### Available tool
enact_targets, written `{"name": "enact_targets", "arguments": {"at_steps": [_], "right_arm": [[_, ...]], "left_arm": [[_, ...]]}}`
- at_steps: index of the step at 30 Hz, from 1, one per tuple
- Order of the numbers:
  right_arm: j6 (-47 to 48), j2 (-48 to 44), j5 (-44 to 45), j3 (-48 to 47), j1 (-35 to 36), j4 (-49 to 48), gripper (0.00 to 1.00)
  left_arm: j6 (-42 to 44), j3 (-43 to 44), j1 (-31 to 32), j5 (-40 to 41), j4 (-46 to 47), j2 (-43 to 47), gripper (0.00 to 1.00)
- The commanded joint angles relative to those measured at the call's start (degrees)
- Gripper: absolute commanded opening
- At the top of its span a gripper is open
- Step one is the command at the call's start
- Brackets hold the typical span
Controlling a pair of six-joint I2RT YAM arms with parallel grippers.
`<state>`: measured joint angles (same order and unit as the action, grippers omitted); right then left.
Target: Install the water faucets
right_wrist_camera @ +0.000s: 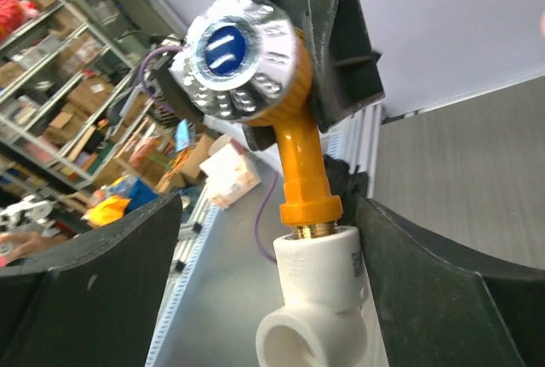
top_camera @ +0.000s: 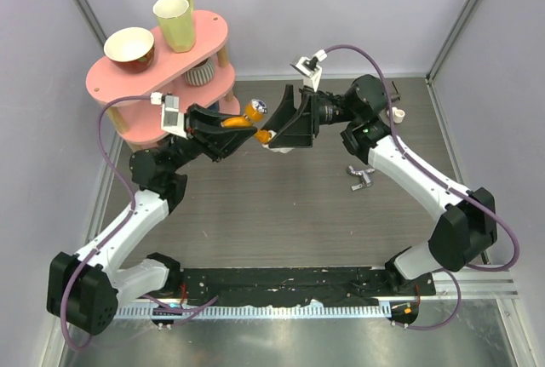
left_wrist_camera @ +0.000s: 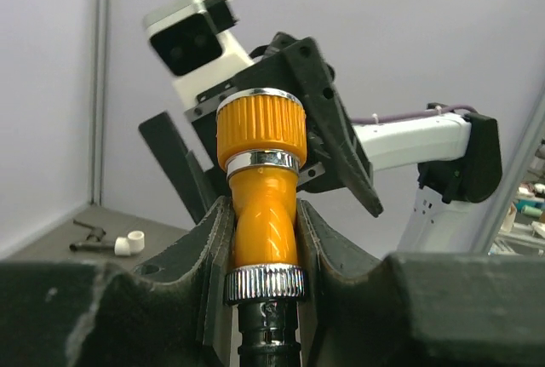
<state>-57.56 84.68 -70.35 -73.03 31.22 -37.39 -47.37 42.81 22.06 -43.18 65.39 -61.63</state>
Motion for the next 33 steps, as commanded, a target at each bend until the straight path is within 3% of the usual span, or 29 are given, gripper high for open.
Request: {"name": "enact_targets", "arguments": {"at_steps": [1,4,9,10,14,17,21,28,33], "right_arm": [[12.7,-4.9,4.1,-2.7,-2.1,11.5,0.91],[27.2,-6.0,10.6,-5.3,-3.4,27.2,0.93],[36.7,-10.0,25.0,-6.2,-6.5,37.4,0.94],[42.0,-10.9,28.2,-6.2,-6.4,40.1,0.95],[53.2,-15.8,38.6,-3.1,-5.5,40.4,0.95],[63.2,-19.6,40.4,1.4,-3.1,38.8,0.95],[76.4,-24.0,51.5,8.2,7.8,36.1,0.95],[91.5,-22.3,69.3,10.9,22.3,36.3,0.95],[97.5,-18.1,78.5,12.0,27.0,35.6,0.95]], "left_arm": [[-1.5,-0.4,-0.1,9.7,-7.4,1.6,0.00],[-1.8,0.5,-0.1,13.5,-15.7,3.0,0.00],[-6.1,1.2,-0.1,20.0,-23.9,4.6,0.00],[-7.6,1.1,-0.1,21.9,-26.2,4.9,0.00],[-14.3,0.3,-0.1,27.9,-31.9,5.8,0.00],[-17.5,0.8,-0.1,31.1,-36.5,6.1,0.00],[-19.3,3.0,0.0,33.3,-44.0,5.6,0.00],[-24.6,4.0,0.0,33.7,-46.2,4.4,0.00],[-26.1,4.0,0.0,32.8,-45.9,4.4,0.00]]}}
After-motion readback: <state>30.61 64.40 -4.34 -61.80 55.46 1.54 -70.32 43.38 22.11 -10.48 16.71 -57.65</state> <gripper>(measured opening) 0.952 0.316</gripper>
